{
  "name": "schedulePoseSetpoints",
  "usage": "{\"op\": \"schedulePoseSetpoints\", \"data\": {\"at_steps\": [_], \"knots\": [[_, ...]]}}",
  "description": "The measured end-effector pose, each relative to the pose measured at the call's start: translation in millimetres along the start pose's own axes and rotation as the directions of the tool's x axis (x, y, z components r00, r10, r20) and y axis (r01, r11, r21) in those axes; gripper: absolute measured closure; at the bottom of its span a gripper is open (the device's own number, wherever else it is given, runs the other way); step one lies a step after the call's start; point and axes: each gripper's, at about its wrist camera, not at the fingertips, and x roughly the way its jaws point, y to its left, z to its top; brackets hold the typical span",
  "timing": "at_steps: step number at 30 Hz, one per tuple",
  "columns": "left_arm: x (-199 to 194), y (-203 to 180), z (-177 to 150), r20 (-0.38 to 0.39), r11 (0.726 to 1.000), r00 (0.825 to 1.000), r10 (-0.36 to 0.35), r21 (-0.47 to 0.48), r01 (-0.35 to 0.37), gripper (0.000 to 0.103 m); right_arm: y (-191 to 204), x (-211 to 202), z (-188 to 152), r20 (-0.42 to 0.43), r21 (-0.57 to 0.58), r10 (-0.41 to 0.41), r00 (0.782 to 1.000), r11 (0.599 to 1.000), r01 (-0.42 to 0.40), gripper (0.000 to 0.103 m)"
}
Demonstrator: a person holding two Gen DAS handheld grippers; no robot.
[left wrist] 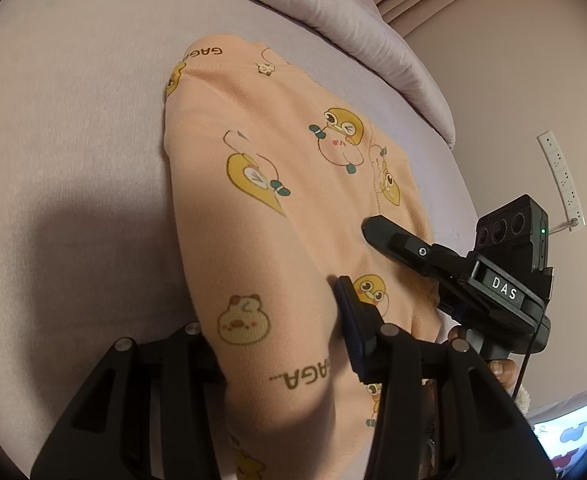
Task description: Fold small clothes
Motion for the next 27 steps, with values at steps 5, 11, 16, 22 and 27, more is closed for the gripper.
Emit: {"op": "schedulePoseSetpoints", "data": {"at_steps": [5,11,16,22,27], "knots": [[0,-2,-1,0.002,1.0,1.0,0.025,0.015,-0.025,0.058,1,1,0,0.002,-0.007,-0.017,1.0,1.0,0.017,0.063],[2,-11,-1,0.007,0.997,0.997,0.072,0.035,-0.072,0.059,23,1,-7,0.025,-0.114,-0.134,0.991,0.984,0.136,0.07],[0,-11,-4,0.024,0.996,0.996,0.085,0.027,-0.086,0.062,33,-5,-11,0.061,-0.151,-0.16,0.985,0.974,0.168,0.075],[-10,-16,-15,0.042,0.994,0.994,0.104,0.028,-0.105,0.066,42,-19,-20,0.109,-0.179,-0.148,0.983,0.97,0.166,0.076],[-22,-16,-29,0.04,0.995,0.994,0.099,0.025,-0.1,0.066,51,-29,-32,0.113,-0.207,-0.147,0.983,0.964,0.168,0.077]]}}
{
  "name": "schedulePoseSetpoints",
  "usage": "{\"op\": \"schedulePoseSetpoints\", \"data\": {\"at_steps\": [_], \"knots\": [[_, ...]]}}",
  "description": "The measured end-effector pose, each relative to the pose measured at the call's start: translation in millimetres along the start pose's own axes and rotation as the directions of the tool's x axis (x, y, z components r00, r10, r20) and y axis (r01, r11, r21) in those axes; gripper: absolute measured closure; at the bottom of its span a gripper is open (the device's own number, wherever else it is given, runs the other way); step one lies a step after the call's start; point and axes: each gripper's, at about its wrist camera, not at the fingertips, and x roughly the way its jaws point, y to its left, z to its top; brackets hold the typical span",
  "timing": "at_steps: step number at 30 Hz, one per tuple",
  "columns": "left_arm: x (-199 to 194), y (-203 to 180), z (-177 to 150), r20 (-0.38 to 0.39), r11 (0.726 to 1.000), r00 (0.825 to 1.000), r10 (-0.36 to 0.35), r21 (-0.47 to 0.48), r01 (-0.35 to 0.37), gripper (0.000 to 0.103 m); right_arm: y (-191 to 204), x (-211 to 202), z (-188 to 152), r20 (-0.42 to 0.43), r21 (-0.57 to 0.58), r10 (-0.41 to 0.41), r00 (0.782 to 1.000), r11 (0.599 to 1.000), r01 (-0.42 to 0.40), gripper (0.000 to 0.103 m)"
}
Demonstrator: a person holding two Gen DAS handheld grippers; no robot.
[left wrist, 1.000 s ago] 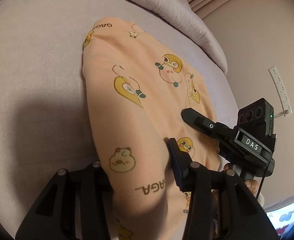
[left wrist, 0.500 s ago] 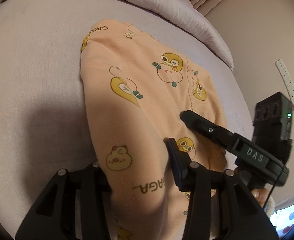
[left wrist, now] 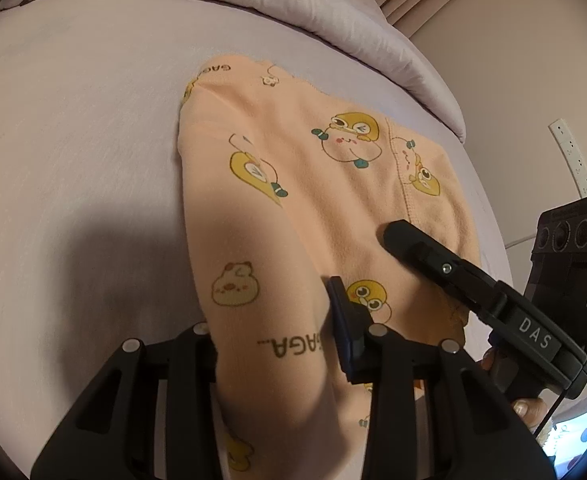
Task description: Fold small clothes
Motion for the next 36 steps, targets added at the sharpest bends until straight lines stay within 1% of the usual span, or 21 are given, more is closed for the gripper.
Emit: {"op": "schedulePoseSetpoints", "data": {"at_steps": [4,6,9,12,17,22,26,30,36], "knots": [[-14,-4,-17,0.0,1.0,1.0,-0.006,0.005,0.006,0.066,8,-10,-10,-0.009,-0.002,0.009,1.0,1.0,-0.009,0.077],[-24,-1,-32,-0.004,1.0,1.0,-0.022,-0.009,0.022,0.066,14,-15,-17,-0.017,-0.002,0.019,1.0,1.0,-0.019,0.077],[-39,3,-52,-0.009,0.999,0.999,-0.038,-0.032,0.038,0.067,26,-26,-33,-0.028,-0.022,0.036,0.999,0.999,-0.036,0.077],[-57,10,-81,-0.011,0.998,0.999,-0.039,-0.051,0.038,0.067,40,-34,-55,-0.058,-0.056,0.045,0.997,0.997,-0.048,0.077],[-82,18,-117,-0.002,0.998,1.0,-0.019,-0.068,0.018,0.068,57,-44,-86,-0.094,-0.096,0.057,0.994,0.993,-0.066,0.077],[-106,17,-152,0.021,0.998,1.0,0.017,-0.056,-0.016,0.068,71,-50,-111,-0.113,-0.089,0.085,0.99,0.991,-0.095,0.077],[-119,16,-173,0.036,0.998,0.999,0.041,-0.051,-0.039,0.068,80,-56,-124,-0.123,-0.087,0.098,0.988,0.99,-0.109,0.077],[-124,13,-183,0.053,0.997,0.997,0.048,-0.056,-0.045,0.068,93,-62,-135,-0.116,-0.101,0.107,0.987,0.988,-0.118,0.077],[-137,16,-195,0.076,0.996,0.996,0.052,-0.076,-0.046,0.069,117,-67,-149,-0.114,-0.163,0.102,0.988,0.979,-0.12,0.077]]}}
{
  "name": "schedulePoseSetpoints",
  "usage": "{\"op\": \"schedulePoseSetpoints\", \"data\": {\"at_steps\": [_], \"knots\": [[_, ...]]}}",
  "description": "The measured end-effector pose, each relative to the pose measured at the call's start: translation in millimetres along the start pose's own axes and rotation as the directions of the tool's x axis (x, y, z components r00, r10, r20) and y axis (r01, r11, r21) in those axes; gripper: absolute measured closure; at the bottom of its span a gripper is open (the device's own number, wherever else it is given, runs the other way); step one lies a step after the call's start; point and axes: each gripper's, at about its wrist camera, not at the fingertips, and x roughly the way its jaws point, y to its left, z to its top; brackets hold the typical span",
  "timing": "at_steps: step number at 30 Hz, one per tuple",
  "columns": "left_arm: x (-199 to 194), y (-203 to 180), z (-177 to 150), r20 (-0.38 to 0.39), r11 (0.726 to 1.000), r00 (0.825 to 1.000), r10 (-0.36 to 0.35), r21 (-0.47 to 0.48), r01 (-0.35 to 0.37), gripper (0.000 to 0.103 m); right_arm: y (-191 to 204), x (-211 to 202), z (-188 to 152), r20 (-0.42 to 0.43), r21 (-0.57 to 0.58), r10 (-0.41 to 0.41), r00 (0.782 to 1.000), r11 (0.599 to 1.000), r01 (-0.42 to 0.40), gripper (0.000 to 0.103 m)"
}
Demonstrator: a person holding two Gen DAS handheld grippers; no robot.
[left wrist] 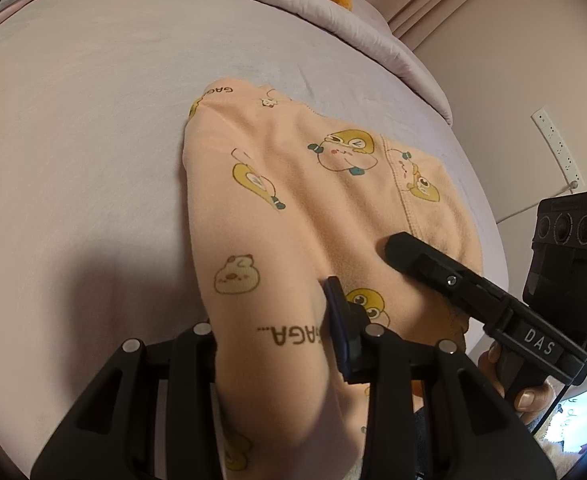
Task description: Fold small clothes
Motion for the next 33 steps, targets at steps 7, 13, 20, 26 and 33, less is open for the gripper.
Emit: {"op": "schedulePoseSetpoints", "data": {"at_steps": [7,13,20,26,33], "knots": [[-5,-5,-1,0.02,1.0,1.0,0.013,-0.007,-0.013,0.069,15,3,-8,-0.003,-0.021,0.019,1.0,1.0,-0.019,0.077],[-15,-4,-3,0.042,1.0,0.999,0.001,-0.013,0.0,0.069,25,3,-10,0.005,-0.042,0.02,1.0,0.999,-0.02,0.077],[-28,-4,3,0.093,1.0,0.996,0.002,0.0,-0.002,0.069,42,2,-5,0.03,-0.083,0.023,0.999,0.996,-0.02,0.077],[-35,1,8,0.12,1.0,0.993,0.009,-0.004,-0.008,0.069,54,7,0,0.039,-0.114,0.035,0.999,0.993,-0.03,0.077],[-44,14,17,0.158,1.0,0.987,0.017,-0.025,-0.013,0.069,66,17,9,0.041,-0.145,0.051,0.998,0.988,-0.045,0.077]]}}
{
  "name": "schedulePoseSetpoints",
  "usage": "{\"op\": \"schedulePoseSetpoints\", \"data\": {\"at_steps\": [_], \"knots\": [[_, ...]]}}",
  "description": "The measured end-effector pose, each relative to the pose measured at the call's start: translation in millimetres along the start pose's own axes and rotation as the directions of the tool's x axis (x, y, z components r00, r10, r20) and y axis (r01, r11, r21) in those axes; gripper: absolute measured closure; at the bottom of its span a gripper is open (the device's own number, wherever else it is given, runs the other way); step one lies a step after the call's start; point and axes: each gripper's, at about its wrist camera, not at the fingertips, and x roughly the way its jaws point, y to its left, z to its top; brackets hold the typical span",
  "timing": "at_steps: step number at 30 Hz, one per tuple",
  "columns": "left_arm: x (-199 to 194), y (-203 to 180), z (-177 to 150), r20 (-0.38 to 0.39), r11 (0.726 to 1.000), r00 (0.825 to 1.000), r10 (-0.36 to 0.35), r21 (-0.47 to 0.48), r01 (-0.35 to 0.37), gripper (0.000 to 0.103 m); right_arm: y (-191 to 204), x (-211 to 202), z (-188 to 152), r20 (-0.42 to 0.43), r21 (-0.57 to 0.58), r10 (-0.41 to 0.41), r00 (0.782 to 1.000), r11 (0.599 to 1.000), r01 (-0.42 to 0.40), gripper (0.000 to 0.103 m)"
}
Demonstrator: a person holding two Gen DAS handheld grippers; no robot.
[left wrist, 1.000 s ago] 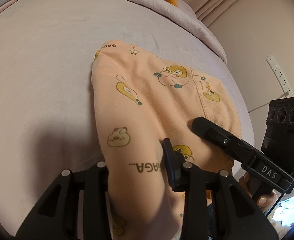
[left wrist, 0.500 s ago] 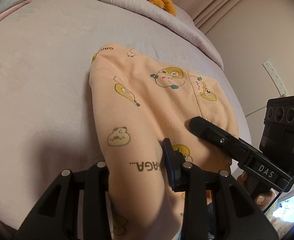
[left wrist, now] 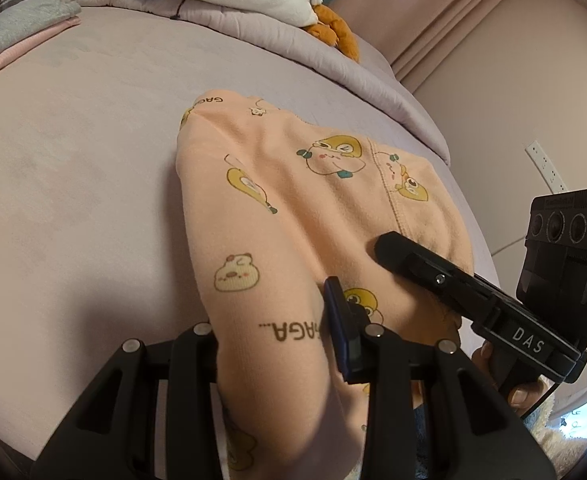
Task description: Fold small clothes
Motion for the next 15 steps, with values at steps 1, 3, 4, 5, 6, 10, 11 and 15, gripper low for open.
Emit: {"op": "schedulePoseSetpoints", "data": {"at_steps": [1,3,4,5,6,10,11,15], "knots": [[-1,0,1,0.005,1.0,1.0,0.001,-0.002,-0.001,0.069,2,2,3,0.002,-0.006,0.002,1.0,1.0,-0.002,0.077],[-8,6,0,0.016,1.0,1.0,0.001,-0.008,-0.001,0.069,4,4,6,0.003,-0.014,0.005,1.0,1.0,-0.005,0.077],[-14,9,-2,0.022,1.0,1.0,0.002,-0.011,-0.002,0.069,6,6,7,0.004,-0.018,0.008,1.0,1.0,-0.007,0.077],[-15,10,-1,0.026,1.0,1.0,0.003,-0.012,-0.003,0.069,8,7,8,0.005,-0.021,0.009,1.0,1.0,-0.009,0.077],[-15,10,-1,0.031,1.0,1.0,0.005,-0.014,-0.004,0.069,8,8,10,0.005,-0.024,0.011,1.0,1.0,-0.011,0.077],[-23,15,-3,0.049,1.0,0.999,0.013,-0.019,-0.012,0.069,15,14,15,0.006,-0.039,0.016,1.0,0.999,-0.016,0.077],[-24,16,-2,0.053,1.0,0.999,0.015,-0.018,-0.014,0.069,16,15,16,0.007,-0.042,0.017,1.0,0.999,-0.017,0.077],[-24,22,4,0.064,1.0,0.998,0.018,-0.022,-0.017,0.069,18,21,21,0.011,-0.048,0.019,1.0,0.999,-0.019,0.077]]}}
